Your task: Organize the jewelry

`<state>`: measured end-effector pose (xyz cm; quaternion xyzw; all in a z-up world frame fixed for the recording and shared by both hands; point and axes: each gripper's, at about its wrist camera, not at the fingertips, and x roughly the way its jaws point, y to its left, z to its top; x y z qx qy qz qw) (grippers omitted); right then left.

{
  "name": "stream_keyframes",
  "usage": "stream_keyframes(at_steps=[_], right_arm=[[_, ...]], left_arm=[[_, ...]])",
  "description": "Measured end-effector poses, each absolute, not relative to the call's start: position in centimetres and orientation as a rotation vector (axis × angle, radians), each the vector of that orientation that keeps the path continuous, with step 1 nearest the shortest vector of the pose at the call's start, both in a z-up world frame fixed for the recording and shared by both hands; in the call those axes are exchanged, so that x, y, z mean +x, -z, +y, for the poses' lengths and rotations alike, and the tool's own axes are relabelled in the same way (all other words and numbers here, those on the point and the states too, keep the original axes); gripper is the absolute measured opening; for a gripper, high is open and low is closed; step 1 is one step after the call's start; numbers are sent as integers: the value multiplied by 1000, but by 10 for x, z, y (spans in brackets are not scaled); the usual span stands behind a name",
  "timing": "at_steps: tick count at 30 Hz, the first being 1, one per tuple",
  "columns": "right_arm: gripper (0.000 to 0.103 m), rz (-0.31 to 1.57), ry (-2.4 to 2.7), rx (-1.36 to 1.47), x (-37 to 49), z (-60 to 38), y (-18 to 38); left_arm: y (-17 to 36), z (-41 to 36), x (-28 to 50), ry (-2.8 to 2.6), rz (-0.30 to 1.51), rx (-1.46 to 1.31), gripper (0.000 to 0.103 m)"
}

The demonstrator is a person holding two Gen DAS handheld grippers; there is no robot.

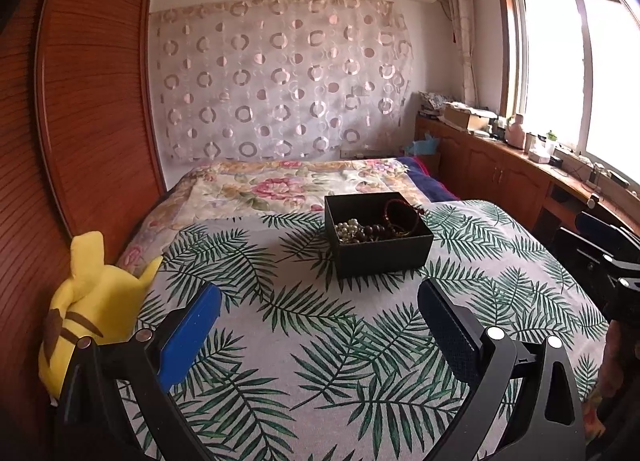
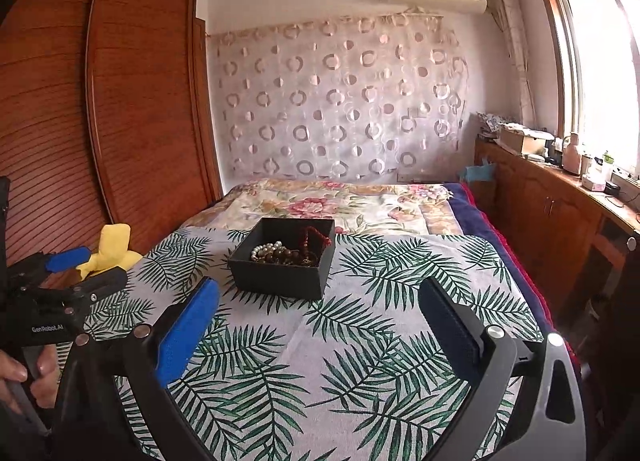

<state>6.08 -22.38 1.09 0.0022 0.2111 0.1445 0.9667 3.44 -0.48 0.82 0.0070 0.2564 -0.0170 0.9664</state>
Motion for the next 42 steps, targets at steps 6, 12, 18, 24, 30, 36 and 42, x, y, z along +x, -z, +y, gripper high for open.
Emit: stream_keyframes(at_steps=[6, 12, 18, 24, 30, 36, 42], right_arm=[[101, 431, -290, 2, 60, -221, -9], [101, 429, -291, 5, 60, -220, -9], [101, 431, -290, 4, 60, -220, -8], [101, 430, -291, 4, 60, -221, -8], [101, 428, -288, 5, 60, -222, -8], [101, 427, -283, 7, 60, -225, -8], [101, 427, -282, 8, 60, -225, -8]], left_arm=[[-9, -3, 33, 30, 511, 4, 95], [-10, -3, 33, 28, 508, 6, 95], [-10, -3, 33, 30, 508, 7, 95], [-13, -5, 31, 31, 505, 7, 95], [-13, -4, 31, 32, 504, 6, 95], [-16, -6, 30, 30, 498, 6, 95], [-24, -7, 27, 28, 489, 7, 95]])
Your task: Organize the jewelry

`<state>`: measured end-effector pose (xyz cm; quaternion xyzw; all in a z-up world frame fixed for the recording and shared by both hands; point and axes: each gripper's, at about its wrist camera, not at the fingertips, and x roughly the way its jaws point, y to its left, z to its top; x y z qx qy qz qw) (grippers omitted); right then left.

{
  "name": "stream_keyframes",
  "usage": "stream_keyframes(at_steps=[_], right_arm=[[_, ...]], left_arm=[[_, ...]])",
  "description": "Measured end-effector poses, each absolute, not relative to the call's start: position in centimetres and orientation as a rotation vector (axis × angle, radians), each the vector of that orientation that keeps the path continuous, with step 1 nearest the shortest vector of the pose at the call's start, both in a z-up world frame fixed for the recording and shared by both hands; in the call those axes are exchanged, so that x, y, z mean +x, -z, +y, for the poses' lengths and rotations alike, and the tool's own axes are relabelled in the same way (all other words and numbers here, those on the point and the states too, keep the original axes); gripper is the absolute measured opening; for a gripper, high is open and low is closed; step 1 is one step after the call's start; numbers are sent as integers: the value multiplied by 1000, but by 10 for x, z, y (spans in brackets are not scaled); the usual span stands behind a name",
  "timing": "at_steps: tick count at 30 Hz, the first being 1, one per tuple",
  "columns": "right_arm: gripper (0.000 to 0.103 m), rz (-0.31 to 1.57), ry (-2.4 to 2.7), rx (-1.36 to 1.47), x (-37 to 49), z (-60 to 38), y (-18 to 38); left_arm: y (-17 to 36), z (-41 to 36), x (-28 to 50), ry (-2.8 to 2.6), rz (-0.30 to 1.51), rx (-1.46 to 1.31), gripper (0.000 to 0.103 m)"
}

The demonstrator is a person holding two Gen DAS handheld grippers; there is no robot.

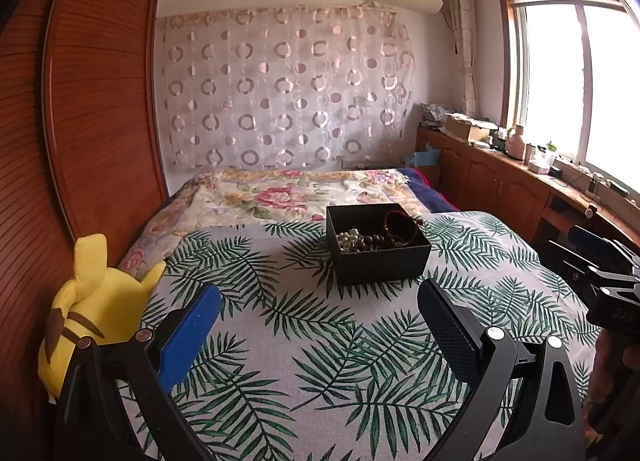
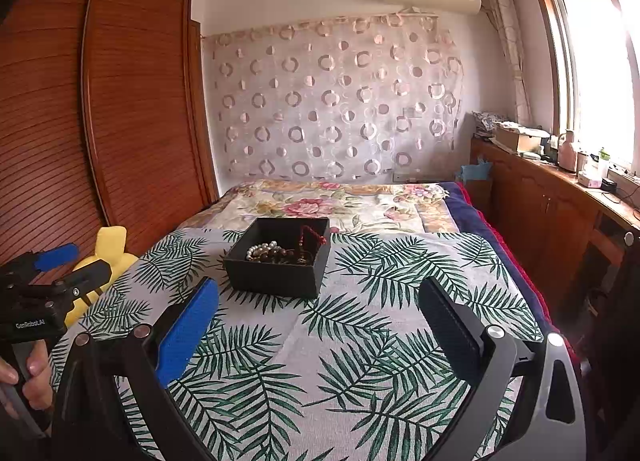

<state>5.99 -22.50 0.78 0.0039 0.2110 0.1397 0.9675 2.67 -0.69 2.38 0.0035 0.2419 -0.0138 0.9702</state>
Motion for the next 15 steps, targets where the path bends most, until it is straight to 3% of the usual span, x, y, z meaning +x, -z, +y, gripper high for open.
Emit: stream_keyframes(at_steps=[15], right_arm=[[101, 426, -283, 7, 60, -225, -7]], left_arm=[[-23, -6, 25, 29, 486, 5, 95]])
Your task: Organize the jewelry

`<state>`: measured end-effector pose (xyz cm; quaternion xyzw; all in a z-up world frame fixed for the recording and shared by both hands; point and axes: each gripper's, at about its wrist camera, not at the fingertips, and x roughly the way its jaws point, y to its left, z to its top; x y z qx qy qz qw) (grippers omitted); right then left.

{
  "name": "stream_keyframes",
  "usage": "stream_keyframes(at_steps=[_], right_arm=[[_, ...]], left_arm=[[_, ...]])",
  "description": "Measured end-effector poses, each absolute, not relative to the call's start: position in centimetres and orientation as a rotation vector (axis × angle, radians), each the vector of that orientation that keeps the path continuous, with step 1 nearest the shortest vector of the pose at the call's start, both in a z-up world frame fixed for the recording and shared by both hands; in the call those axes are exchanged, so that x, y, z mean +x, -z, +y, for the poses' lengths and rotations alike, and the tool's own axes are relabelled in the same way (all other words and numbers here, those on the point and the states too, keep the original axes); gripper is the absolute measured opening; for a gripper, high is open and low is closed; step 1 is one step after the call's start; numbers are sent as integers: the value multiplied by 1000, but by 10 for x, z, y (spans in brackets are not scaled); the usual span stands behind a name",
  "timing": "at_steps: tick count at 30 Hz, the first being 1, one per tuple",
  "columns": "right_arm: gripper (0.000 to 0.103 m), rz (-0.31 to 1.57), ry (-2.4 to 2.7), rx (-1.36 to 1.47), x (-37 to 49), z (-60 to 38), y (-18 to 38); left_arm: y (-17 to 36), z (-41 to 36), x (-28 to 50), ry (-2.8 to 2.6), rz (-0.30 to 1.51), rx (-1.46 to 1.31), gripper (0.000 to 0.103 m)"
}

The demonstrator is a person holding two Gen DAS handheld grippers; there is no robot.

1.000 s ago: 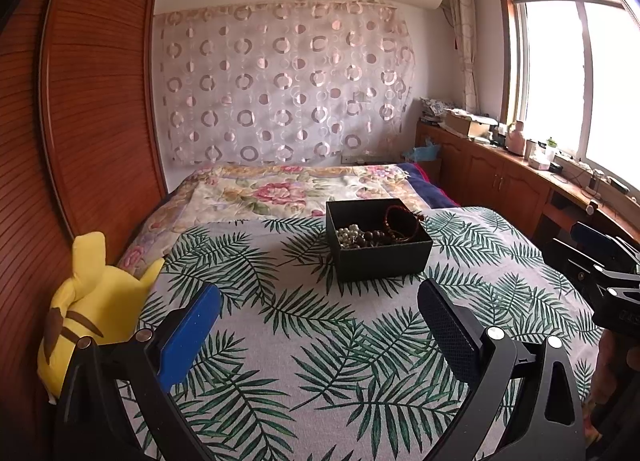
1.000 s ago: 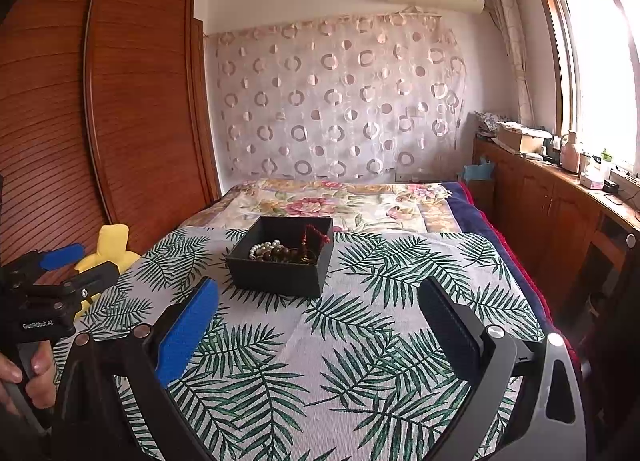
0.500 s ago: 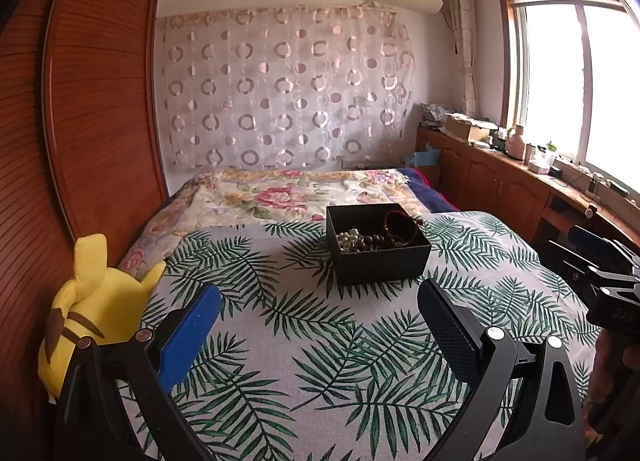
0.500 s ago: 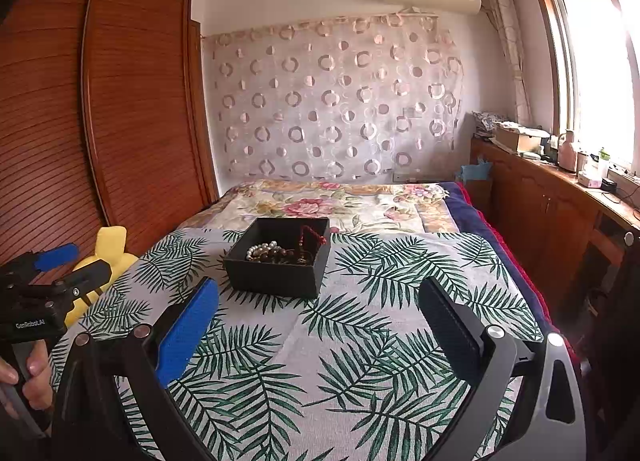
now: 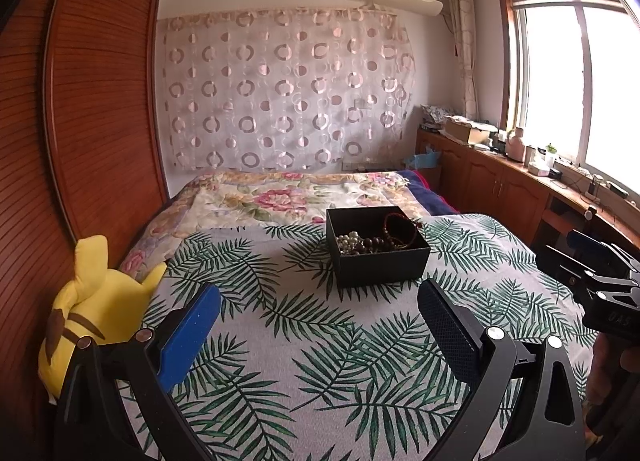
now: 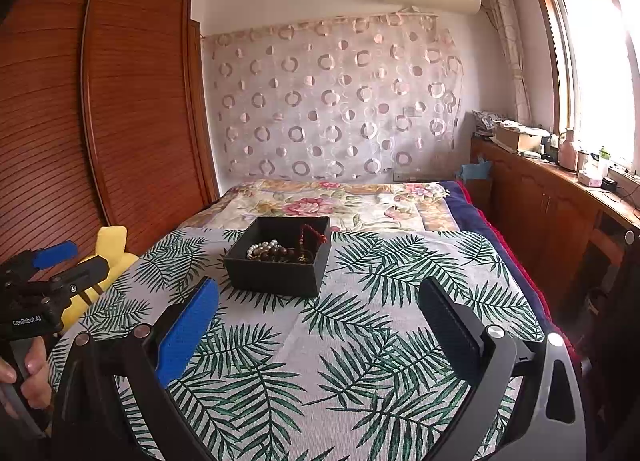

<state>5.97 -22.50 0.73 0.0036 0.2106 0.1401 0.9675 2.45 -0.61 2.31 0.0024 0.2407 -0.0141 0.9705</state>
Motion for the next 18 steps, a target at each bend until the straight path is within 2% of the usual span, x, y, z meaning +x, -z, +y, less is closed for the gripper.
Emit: stream_keyframes(at_steps=[18], right_arm=[[101, 426, -284, 9, 60, -225, -7]], left_arm=[[-22, -7, 23, 36, 485, 7, 95]])
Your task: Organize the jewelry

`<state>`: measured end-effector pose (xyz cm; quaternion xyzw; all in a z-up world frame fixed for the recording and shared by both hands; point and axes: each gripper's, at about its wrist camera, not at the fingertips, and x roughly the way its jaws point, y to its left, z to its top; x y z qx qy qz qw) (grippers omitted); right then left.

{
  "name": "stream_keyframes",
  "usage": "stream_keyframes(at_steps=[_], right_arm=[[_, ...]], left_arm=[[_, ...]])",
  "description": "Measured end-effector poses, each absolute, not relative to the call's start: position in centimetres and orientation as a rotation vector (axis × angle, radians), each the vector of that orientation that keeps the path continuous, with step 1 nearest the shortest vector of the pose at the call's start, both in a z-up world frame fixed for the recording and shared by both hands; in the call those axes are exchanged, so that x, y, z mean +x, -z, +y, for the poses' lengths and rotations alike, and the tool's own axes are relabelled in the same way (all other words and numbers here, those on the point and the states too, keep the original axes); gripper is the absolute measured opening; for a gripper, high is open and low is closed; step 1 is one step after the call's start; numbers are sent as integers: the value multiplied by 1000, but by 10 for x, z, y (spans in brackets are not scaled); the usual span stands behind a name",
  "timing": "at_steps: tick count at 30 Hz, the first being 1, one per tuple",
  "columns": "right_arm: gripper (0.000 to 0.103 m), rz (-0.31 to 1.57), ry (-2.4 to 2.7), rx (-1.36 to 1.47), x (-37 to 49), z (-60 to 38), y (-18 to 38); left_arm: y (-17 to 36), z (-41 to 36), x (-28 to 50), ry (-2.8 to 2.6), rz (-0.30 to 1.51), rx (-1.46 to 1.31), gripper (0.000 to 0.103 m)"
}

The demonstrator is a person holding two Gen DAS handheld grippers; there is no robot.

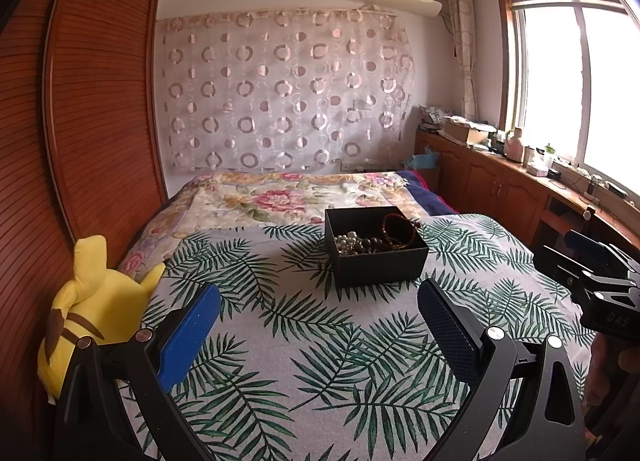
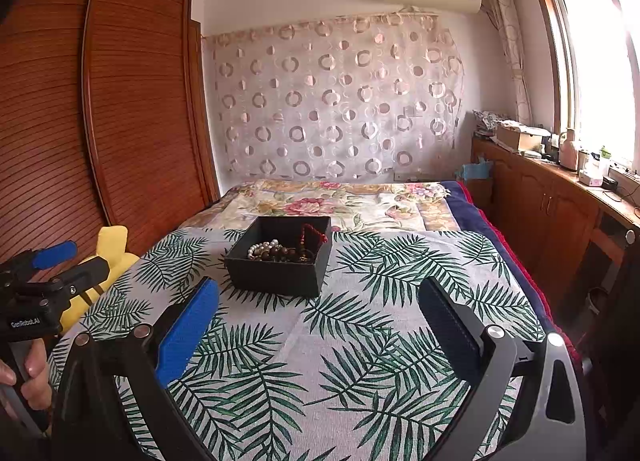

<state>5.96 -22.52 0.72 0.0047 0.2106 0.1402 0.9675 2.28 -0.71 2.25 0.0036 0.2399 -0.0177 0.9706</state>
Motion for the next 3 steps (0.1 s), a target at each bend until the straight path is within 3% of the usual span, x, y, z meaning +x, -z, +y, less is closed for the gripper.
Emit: stream_keyframes(at_steps=[3], right_arm=[[101, 425, -283, 7, 60, -225, -7]], left_arm=[[-26, -10, 23, 41, 482, 10, 95]])
